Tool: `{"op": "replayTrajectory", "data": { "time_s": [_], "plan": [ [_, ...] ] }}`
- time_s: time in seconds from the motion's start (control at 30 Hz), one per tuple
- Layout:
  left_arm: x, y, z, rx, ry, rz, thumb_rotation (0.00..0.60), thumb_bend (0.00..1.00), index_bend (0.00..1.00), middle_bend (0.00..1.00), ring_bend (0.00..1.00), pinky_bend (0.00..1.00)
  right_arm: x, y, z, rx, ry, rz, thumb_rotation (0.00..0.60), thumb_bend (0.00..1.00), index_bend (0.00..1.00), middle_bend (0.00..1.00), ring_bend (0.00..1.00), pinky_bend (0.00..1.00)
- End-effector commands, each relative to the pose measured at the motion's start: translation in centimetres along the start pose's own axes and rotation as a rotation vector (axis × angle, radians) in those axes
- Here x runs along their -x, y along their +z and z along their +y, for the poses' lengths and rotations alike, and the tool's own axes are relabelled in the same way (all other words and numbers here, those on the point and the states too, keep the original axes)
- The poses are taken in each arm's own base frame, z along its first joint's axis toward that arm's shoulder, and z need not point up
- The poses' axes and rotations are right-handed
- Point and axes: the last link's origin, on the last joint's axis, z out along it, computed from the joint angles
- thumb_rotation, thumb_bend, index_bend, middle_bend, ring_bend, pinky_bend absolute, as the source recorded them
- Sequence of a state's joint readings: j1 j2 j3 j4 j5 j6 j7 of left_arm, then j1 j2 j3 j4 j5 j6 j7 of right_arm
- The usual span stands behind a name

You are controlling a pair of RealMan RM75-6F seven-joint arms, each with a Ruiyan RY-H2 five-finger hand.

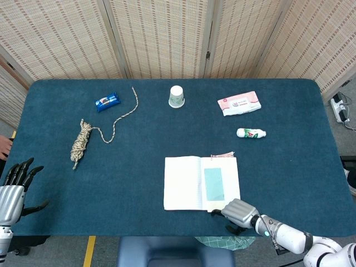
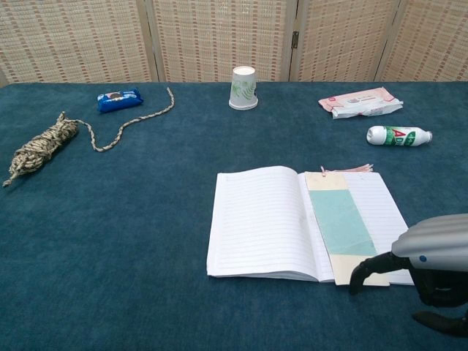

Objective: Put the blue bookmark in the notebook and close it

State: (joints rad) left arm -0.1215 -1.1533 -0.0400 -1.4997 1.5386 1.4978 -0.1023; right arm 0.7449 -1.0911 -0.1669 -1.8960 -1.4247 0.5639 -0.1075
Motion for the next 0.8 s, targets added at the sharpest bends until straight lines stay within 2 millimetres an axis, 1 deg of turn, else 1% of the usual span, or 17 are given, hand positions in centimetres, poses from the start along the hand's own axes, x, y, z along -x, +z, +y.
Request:
{"op": "replayTrajectory", "data": {
  "time_s": [0.03, 0.63, 0.8],
  "plan": [
    [0.0, 0.0, 0.0, 0.000, 0.000, 0.001, 0.600, 0.17, 0.21, 0.06, 0.00, 0.00, 0.1, 0.1, 0.1, 0.004, -0.001, -0.002, 0.533, 0.59, 0.20, 1.00, 1.00, 1.00],
    [-0.1, 0.0, 0.0, -0.003, -0.003, 0.005, 0.600, 0.17, 0.21, 0.06, 0.00, 0.00, -0.4, 1.2, 0.3, 0.012, -0.001, 0.026, 0.530, 0.59, 0.20, 1.00, 1.00, 1.00],
    [-0.1, 0.1, -0.1, -0.005, -0.002, 0.004, 0.600, 0.17, 0.21, 0.06, 0.00, 0.00, -0.5, 0.7, 0.1, 0.004, 0.015, 0.034, 0.533, 0.59, 0.20, 1.00, 1.00, 1.00]
  ]
}}
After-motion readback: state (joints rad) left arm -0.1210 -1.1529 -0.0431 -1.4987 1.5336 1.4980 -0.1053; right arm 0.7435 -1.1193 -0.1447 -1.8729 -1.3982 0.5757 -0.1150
